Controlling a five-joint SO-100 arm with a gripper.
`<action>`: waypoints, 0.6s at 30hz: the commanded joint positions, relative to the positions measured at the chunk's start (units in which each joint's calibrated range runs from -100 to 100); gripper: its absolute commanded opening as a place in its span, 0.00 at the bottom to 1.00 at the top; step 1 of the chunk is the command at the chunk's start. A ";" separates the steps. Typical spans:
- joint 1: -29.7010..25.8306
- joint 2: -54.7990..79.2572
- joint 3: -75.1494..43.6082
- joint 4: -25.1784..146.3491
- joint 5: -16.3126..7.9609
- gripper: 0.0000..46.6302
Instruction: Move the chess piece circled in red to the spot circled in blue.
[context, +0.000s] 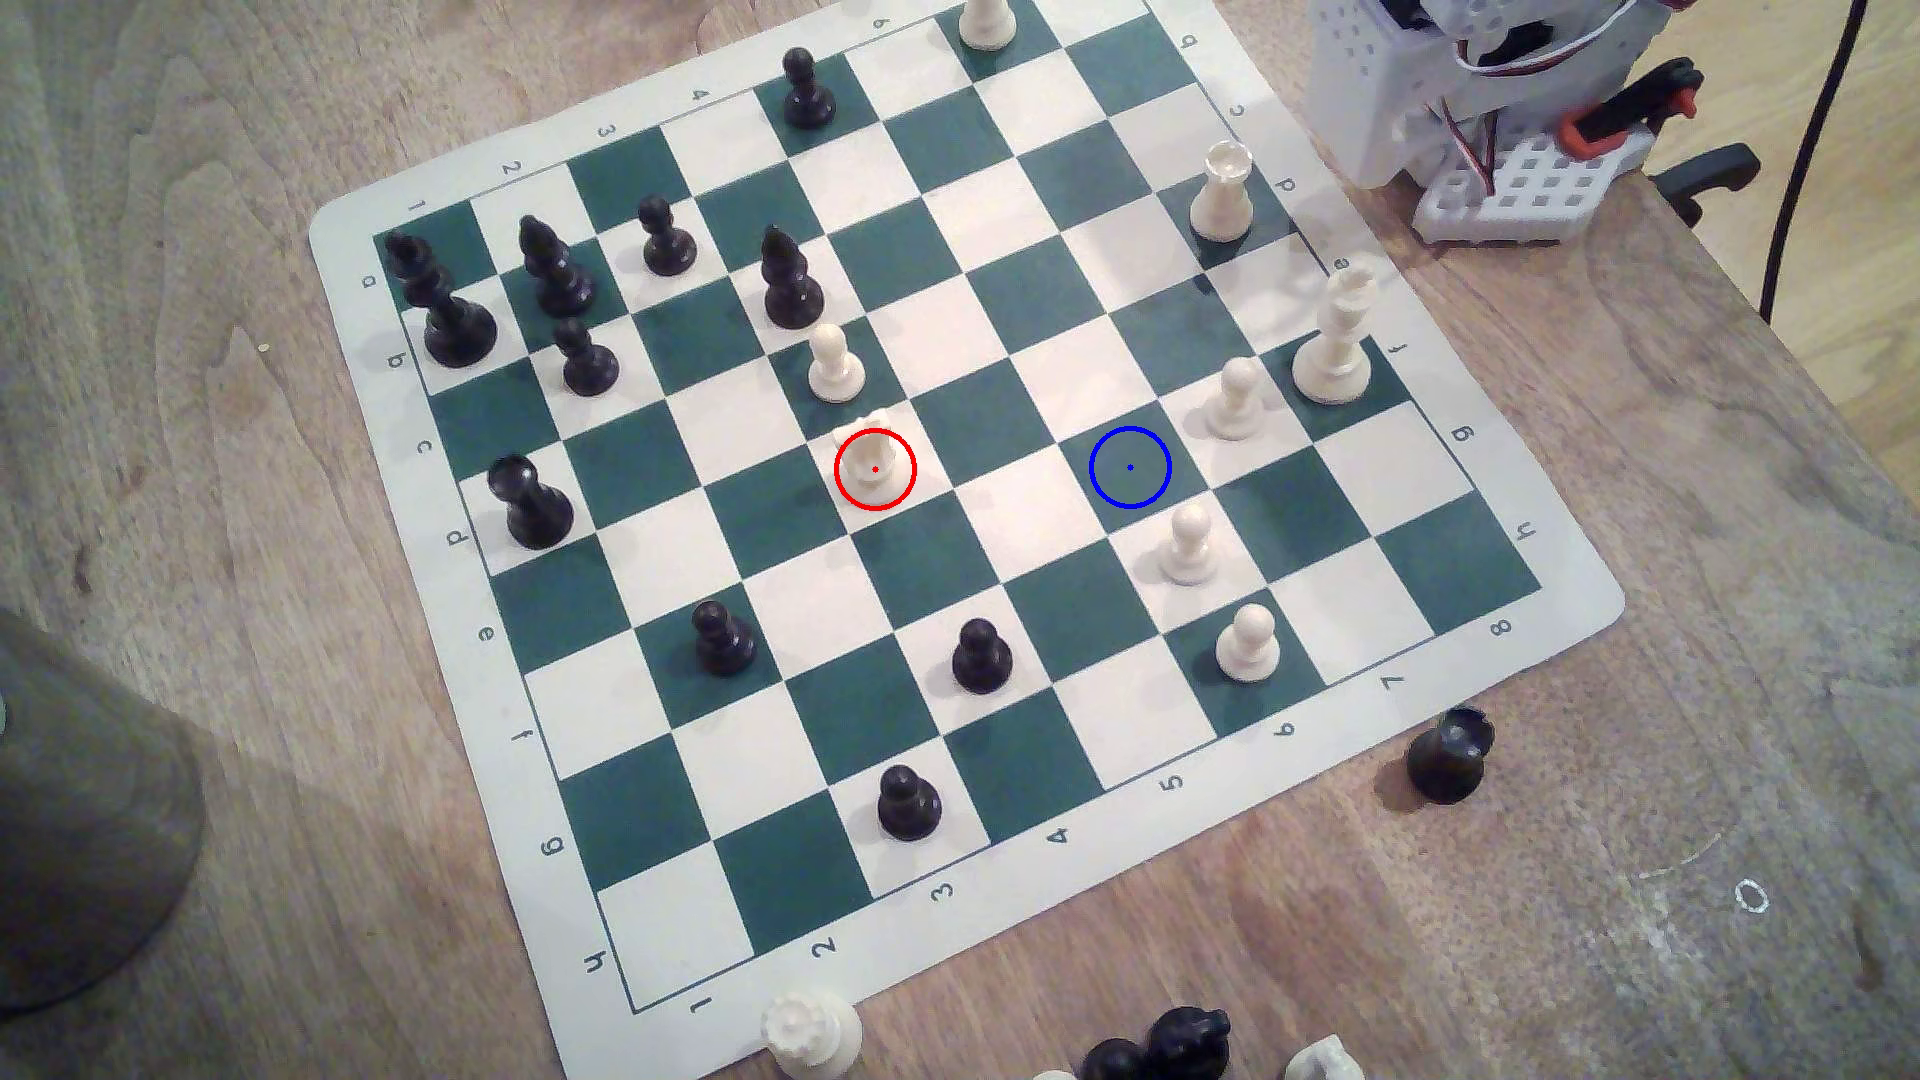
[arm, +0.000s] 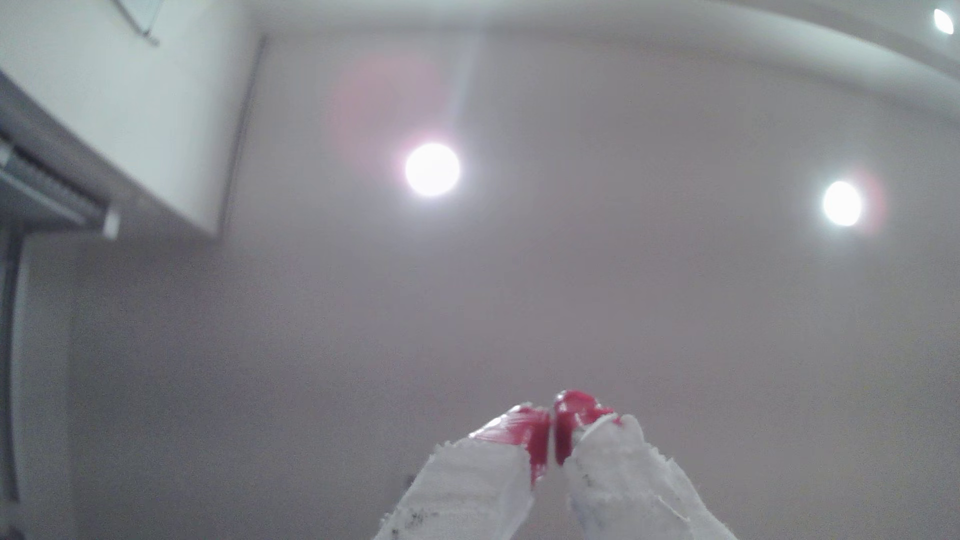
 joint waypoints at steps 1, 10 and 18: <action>-3.33 0.06 0.81 4.46 0.39 0.00; -4.74 0.14 -5.35 31.08 0.39 0.00; -6.46 0.14 -14.51 59.75 0.15 0.00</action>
